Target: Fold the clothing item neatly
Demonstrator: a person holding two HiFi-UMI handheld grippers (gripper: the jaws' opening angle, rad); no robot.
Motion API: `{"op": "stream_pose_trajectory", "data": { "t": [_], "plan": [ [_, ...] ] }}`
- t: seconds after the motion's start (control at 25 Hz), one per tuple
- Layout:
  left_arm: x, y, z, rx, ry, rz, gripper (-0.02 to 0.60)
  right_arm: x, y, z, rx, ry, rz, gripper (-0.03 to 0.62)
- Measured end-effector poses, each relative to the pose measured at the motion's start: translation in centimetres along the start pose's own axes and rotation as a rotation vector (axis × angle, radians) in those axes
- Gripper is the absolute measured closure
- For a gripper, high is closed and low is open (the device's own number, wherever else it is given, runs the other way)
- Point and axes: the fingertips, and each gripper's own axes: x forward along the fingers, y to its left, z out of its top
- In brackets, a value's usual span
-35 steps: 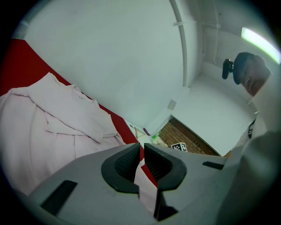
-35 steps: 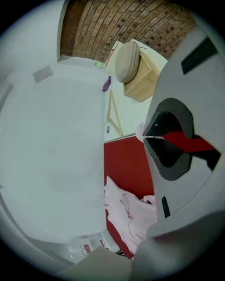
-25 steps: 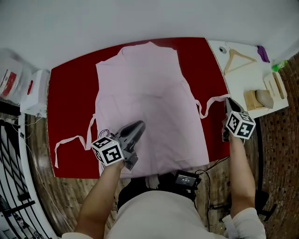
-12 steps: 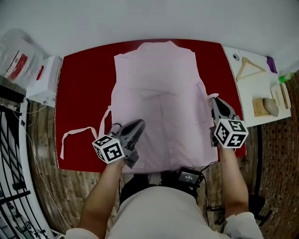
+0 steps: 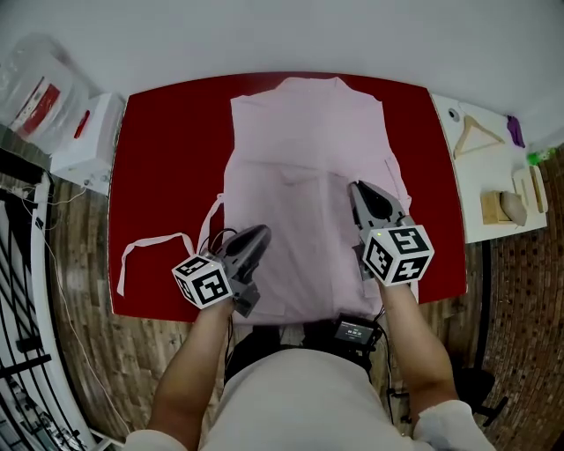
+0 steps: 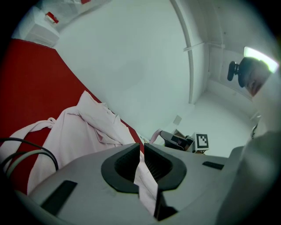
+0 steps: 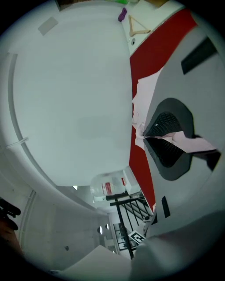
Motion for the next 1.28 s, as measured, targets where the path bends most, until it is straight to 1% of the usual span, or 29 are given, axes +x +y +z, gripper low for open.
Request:
{"op": "stream_pose_trajectory", "data": {
  "t": [0.12,0.24,0.36,0.48,0.52,0.56,0.6,0.68,0.76,0.84,0.92,1.08,1.12,1.16,1.2,1.24,1.28],
  "plan": [
    [-1.1,0.6,0.2,-0.008,-0.005,0.005,0.569,2.1,3.8,-1.8,-0.032,0.04,0.056,0.569],
    [-2.0,1.1,0.4,-0.015,-0.005,0.012,0.569,4.2,6.6,-4.8,-0.079,0.112,0.099,0.568],
    [-2.5,1.3,0.3,-0.017,0.001,0.011,0.569,6.4,7.8,-8.4,-0.13,0.205,0.11,0.568],
    [-3.0,1.3,0.0,-0.018,0.011,0.01,0.569,8.1,8.3,-12.3,-0.222,0.315,0.122,0.563],
    [-3.2,1.4,-0.1,-0.018,0.015,0.01,0.569,8.5,8.4,-13.5,-0.255,0.353,0.135,0.506],
    [-3.3,1.4,-0.2,-0.019,0.019,0.01,0.569,8.8,8.7,-14.6,-0.283,0.384,0.152,0.402],
    [-3.4,1.4,-0.2,-0.018,0.023,0.008,0.569,9.0,8.9,-15.3,-0.304,0.405,0.169,0.373],
    [-3.4,1.4,-0.3,-0.016,0.031,0.002,0.569,8.8,9.2,-15.7,-0.332,0.414,0.196,0.359],
    [-2.8,1.3,-0.4,-0.013,0.043,-0.005,0.569,8.2,8.8,-15.1,-0.335,0.392,0.199,0.359],
    [-1.6,1.0,-0.6,-0.005,0.064,-0.018,0.569,7.4,6.9,-14.4,-0.307,0.366,0.166,0.359],
    [0.2,0.9,-0.8,0.003,0.086,-0.024,0.569,6.5,3.9,-14.0,-0.264,0.36,0.121,0.361],
    [4.0,1.7,-1.5,-0.006,0.121,0.016,0.569,4.4,-2.6,-14.6,-0.202,0.394,0.052,0.367],
    [5.0,2.1,-1.7,-0.014,0.128,0.03,0.569,3.9,-4.3,-14.9,-0.188,0.403,0.031,0.378],
    [5.9,2.5,-1.8,-0.023,0.134,0.043,0.57,3.3,-6.1,-15.2,-0.173,0.41,0.006,0.406],
    [6.8,3.0,-2.0,-0.033,0.142,0.056,0.569,2.7,-8.0,-15.4,-0.153,0.416,-0.023,0.453],
    [7.6,3.5,-2.2,-0.042,0.152,0.07,0.57,2.1,-10.1,-15.6,-0.131,0.419,-0.055,0.517],
    [8.3,4.1,-2.5,-0.05,0.166,0.086,0.571,1.6,-12.0,-15.7,-0.107,0.421,-0.088,0.547]
  ]
}}
